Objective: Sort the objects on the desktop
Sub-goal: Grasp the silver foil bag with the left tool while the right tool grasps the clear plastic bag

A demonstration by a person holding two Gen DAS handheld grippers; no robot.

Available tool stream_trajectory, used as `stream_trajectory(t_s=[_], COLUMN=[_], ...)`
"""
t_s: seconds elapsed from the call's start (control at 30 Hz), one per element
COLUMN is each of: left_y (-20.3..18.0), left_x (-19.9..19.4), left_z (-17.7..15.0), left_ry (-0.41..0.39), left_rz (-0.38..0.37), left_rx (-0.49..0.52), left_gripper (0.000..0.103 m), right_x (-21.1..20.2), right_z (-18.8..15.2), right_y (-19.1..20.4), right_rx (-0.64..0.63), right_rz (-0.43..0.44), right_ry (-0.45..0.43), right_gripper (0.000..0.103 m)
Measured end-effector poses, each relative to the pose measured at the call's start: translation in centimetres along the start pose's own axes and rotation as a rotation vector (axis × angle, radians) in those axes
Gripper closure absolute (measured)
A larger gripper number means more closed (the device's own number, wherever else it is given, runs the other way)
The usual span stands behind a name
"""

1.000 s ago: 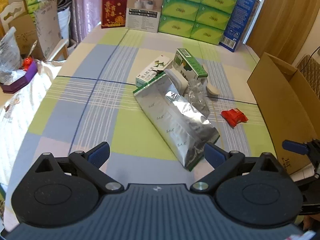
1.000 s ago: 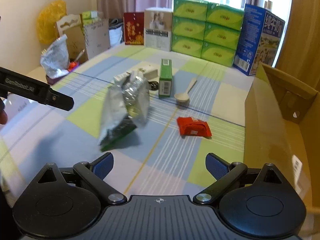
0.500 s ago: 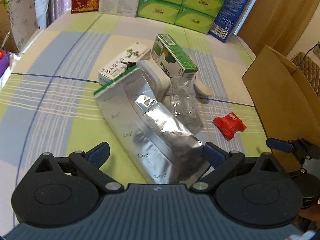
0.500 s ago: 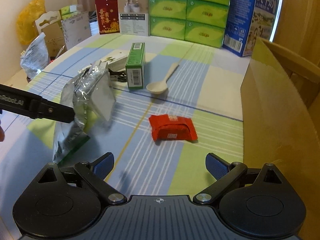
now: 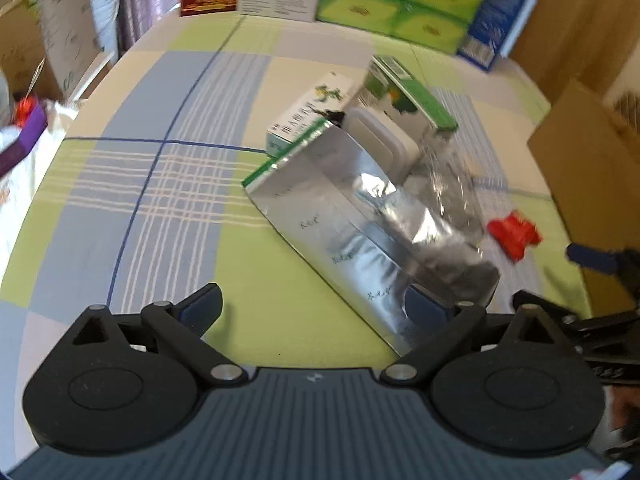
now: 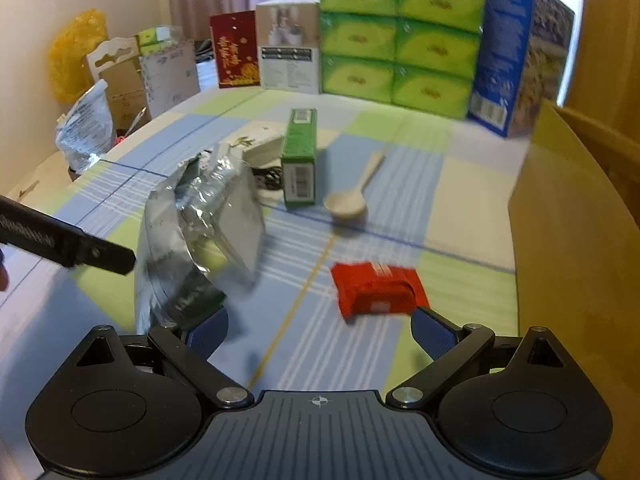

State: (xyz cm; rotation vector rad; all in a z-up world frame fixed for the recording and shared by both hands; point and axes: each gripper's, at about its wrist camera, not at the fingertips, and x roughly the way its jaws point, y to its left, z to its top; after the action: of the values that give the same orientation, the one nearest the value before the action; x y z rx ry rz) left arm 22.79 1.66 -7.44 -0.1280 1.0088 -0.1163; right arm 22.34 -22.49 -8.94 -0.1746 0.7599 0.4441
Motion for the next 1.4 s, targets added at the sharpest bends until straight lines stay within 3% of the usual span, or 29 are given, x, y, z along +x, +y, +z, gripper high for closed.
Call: stream_trajectory(t_s=[0.2,0.53,0.73,0.93,1.1,1.33,1.4], left_y=[0.7,0.8,-0.8,-1.8,-1.0,0.0,0.0], left_x=[-1.1,-1.7,0.0,2.2,2.8,2.3,2.4], left_z=[0.2,0.1,0.3,1.5,1.8,1.8,1.9], left_ry=[-0.023,-0.041,-0.006,0.064,0.113,0.107,0.1], left_rz=[-0.022,-0.038,-0.027,-0.022,-0.016,-0.019,-0.017], left_rx=[-0.039,-0.041,0.045,0.117,0.139,0.136,0.138], left_gripper=[0.007,0.006,0.008,0.03,0.061,0.063,0.061], right_x=[0.5,1.6,1.9,1.8,3.0,5.1,5.5], right_z=[0.8,-0.8,-1.0,0.2,0.8,1.5,1.7], right_y=[0.7,6.5,4.3,3.1,3.5,5.0,5.2], right_rx=[0.005,-0.212,-0.127,-0.089,-0.106,-0.141,-0.142], right_rz=[0.005,0.138,0.047,0.025,0.041,0.096,0.093], right_ry=[-0.054,-0.006,0.033,-0.013,-0.037,-0.074,-0.082], right_gripper=[0.007,0.007,0.007,0.007,0.01,0.028,0.038])
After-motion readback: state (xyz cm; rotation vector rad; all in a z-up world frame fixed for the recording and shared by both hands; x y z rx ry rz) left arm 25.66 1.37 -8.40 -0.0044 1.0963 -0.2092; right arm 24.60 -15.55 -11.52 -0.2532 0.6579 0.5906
